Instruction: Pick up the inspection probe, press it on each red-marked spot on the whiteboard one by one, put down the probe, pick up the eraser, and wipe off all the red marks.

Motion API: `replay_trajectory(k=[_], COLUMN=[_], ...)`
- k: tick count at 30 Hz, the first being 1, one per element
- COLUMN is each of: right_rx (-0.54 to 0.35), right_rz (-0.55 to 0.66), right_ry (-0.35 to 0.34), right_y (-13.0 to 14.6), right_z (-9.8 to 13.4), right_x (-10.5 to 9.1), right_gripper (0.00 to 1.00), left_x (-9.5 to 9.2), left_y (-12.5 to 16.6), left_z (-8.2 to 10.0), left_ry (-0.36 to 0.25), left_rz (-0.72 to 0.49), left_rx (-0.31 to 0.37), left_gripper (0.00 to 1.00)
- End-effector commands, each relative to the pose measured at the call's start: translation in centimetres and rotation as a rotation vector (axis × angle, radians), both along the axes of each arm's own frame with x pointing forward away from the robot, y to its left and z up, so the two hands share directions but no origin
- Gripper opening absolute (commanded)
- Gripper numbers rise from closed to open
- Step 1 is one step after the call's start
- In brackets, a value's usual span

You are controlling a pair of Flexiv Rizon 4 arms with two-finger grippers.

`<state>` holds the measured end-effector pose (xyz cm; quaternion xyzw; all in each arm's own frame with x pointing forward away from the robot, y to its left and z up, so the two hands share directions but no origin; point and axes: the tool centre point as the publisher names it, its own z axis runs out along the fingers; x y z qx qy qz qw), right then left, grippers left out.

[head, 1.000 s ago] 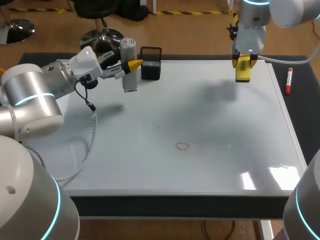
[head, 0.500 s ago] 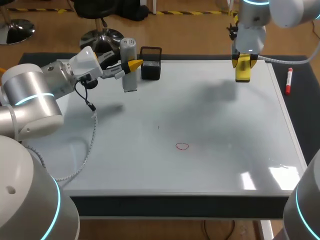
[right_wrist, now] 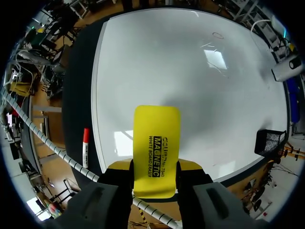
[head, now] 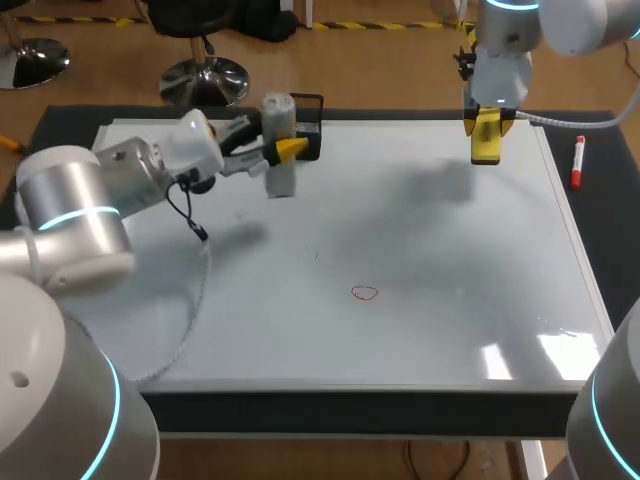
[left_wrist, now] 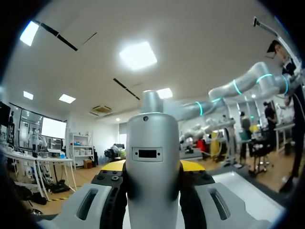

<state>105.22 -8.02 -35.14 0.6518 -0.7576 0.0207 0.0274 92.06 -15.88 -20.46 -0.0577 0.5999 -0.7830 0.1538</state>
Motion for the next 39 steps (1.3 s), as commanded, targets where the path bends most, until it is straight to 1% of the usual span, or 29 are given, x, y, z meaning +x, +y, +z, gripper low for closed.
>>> replay_trajectory(k=[1,2,4,5,12,16,17,23,28,35,39], right_rx=[-0.003,-0.003,-0.003,-0.003,-0.003,-0.003,-0.003,-0.003,-0.003,-0.003,-0.003], right_rz=[0.002,0.002,0.002,0.002,0.002,0.002,0.002,0.002,0.002,0.002,0.002], right_ry=[0.001,0.001,0.001,0.001,0.001,0.001,0.001,0.001,0.001,0.001,0.001], right_y=[0.0,0.0,0.0,0.0,0.0,0.0,0.0,0.0,0.0,0.0,0.0], right_z=[0.1,0.1,0.1,0.1,0.1,0.1,0.1,0.1,0.1,0.1,0.1], right_x=[0.1,0.1,0.1,0.1,0.1,0.1,0.1,0.1,0.1,0.1,0.1], right_gripper=[0.00,0.00,0.00,0.00,0.00,0.00,0.00,0.00,0.00,0.00,0.00], left_x=[-2.3,-2.9,-4.0,-4.6,-7.9,-9.7,-10.1,-11.5,-12.4,-13.5,-14.0], left_y=[-2.0,-2.7,-3.7,-4.1,-6.8,-8.7,-9.1,-10.9,-11.5,-12.1,-12.5], left_z=[-0.2,-0.3,-0.3,-0.3,0.5,0.4,0.2,-0.8,-1.8,-3.4,-3.9], left_ry=[-0.013,-0.018,-0.026,-0.029,-0.055,-0.056,-0.051,-0.029,-0.005,0.026,0.037], left_rz=[-0.023,-0.034,-0.052,-0.058,-0.116,-0.151,-0.164,-0.192,-0.200,-0.193,-0.189], left_rx=[-0.022,-0.017,-0.040,-0.037,-0.060,-0.056,-0.070,-0.061,-0.086,-0.102,-0.102], left_gripper=[0.00,0.00,0.00,0.00,0.00,0.00,0.00,0.00,0.00,0.00,0.00])
